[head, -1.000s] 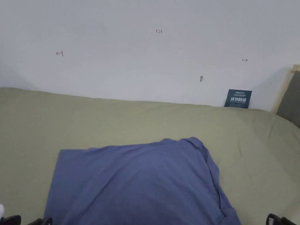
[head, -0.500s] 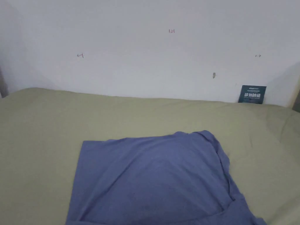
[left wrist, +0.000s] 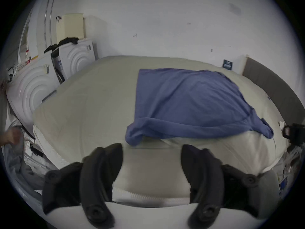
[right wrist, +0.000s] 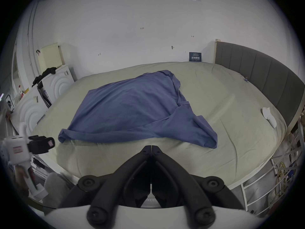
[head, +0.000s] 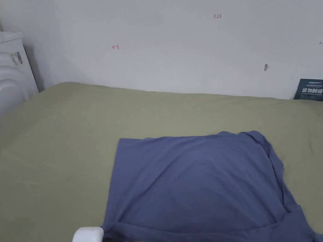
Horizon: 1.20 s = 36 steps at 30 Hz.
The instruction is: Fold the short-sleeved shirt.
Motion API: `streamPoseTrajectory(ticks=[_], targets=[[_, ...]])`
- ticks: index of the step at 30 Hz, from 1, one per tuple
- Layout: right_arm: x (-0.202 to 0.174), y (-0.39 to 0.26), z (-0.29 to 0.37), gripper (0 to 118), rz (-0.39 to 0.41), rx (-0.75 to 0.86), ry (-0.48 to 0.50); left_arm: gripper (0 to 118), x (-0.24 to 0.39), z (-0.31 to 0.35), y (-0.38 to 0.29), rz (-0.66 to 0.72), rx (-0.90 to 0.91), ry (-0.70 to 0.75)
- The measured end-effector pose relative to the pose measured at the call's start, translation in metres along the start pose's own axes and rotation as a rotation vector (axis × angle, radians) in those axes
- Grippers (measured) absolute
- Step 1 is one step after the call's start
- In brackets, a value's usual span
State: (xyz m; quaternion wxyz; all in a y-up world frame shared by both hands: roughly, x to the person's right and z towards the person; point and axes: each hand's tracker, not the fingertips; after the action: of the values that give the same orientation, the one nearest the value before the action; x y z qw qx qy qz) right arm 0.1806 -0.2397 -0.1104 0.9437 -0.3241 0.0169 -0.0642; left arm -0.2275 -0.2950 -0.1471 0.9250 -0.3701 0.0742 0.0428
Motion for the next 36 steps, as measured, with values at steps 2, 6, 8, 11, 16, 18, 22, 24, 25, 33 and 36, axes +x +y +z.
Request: streamPoseTrajectory(ticks=[2, 6, 8, 11, 16, 18, 22, 24, 25, 33, 36], targets=[[0.008, 0.005, 0.001, 2, 0.006, 0.013, -0.008, 79, -0.01, -0.016, 0.006, 0.035, -0.005, 0.064], [0.025, 0.012, -0.008, 2, 0.023, -0.002, -0.076, 79, -0.02, -0.049, 0.017, 0.041, -0.067, 0.052], [0.037, 0.015, -0.014, 2, -0.021, -0.02, -0.1, 79, -0.018, -0.065, 0.019, 0.023, -0.136, 0.02], [0.057, 0.02, -0.029, 2, -0.088, -0.06, -0.123, 67, -0.005, -0.067, 0.023, -0.002, -0.137, -0.057], [0.091, 0.031, -0.08, 72, -0.036, -0.224, -0.226, 6, 0.004, -0.069, 0.024, -0.005, -0.115, -0.063], [0.102, 0.036, -0.098, 74, -0.004, -0.252, -0.193, 6, 0.003, -0.066, 0.026, -0.006, -0.105, -0.063], [0.111, 0.043, -0.136, 72, 0.116, -0.257, -0.179, 6, -0.003, -0.067, 0.027, 0.003, -0.094, -0.07], [0.111, 0.042, -0.154, 72, 0.201, -0.268, -0.193, 6, -0.002, -0.069, 0.027, 0.004, -0.095, -0.076], [0.11, 0.042, -0.159, 70, 0.22, -0.292, -0.172, 6, -0.002, -0.068, 0.027, -0.003, -0.095, -0.078], [0.094, 0.047, -0.126, 6, 0.188, -0.081, -0.089, 6, -0.007, -0.064, 0.029, -0.002, -0.049, -0.108], [0.089, 0.058, -0.109, 6, 0.233, 0.029, -0.108, 6, -0.009, -0.057, 0.035, -0.009, -0.02, -0.111]])
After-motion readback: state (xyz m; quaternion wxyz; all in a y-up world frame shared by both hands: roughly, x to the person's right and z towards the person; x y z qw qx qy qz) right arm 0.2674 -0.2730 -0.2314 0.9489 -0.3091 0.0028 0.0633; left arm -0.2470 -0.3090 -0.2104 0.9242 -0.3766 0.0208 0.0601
